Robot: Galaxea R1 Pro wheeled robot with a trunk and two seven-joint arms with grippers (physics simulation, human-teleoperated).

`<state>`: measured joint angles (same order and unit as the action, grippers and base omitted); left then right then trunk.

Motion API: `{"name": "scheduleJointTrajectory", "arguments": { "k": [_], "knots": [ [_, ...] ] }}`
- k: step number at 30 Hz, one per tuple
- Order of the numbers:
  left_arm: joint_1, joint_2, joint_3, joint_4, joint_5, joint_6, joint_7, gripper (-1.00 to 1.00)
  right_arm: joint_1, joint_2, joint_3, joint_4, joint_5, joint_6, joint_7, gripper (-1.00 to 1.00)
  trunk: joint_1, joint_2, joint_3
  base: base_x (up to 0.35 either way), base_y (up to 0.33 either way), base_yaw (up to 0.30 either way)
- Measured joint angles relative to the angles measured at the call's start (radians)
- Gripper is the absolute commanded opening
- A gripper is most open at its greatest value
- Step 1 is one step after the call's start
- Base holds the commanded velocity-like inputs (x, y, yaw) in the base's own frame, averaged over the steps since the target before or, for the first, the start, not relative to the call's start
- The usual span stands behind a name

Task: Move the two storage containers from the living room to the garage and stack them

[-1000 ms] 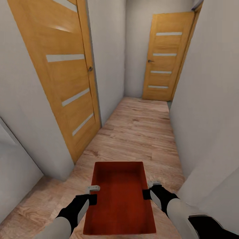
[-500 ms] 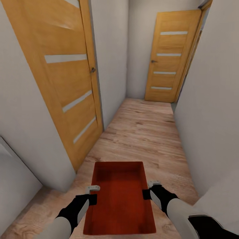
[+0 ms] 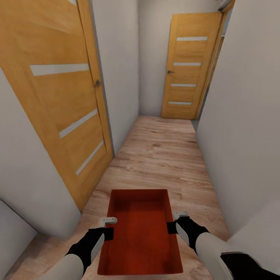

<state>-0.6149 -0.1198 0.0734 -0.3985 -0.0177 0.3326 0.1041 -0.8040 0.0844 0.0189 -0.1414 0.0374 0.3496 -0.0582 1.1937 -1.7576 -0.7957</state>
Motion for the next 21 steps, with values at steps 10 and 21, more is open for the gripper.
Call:
{"name": "scheduleJointTrajectory", "arguments": {
  "k": [10, 21],
  "knots": [
    [0.000, 0.000, 0.000, -0.001, 0.000, 0.001, 0.000, -1.00, 0.000, 0.000, -0.001, 0.000, 0.000, 0.000, 0.000, -1.00, -0.001, 0.000, 0.000, 0.162, 0.000, -0.148],
    [0.000, 0.001, 0.000, -0.001, 0.000, 0.001, -0.001, -1.00, 0.000, 0.000, 0.000, 0.000, 0.000, 0.000, 0.000, -1.00, -0.001, 0.000, 0.000, 0.340, 0.000, -0.006]
  ]
}}
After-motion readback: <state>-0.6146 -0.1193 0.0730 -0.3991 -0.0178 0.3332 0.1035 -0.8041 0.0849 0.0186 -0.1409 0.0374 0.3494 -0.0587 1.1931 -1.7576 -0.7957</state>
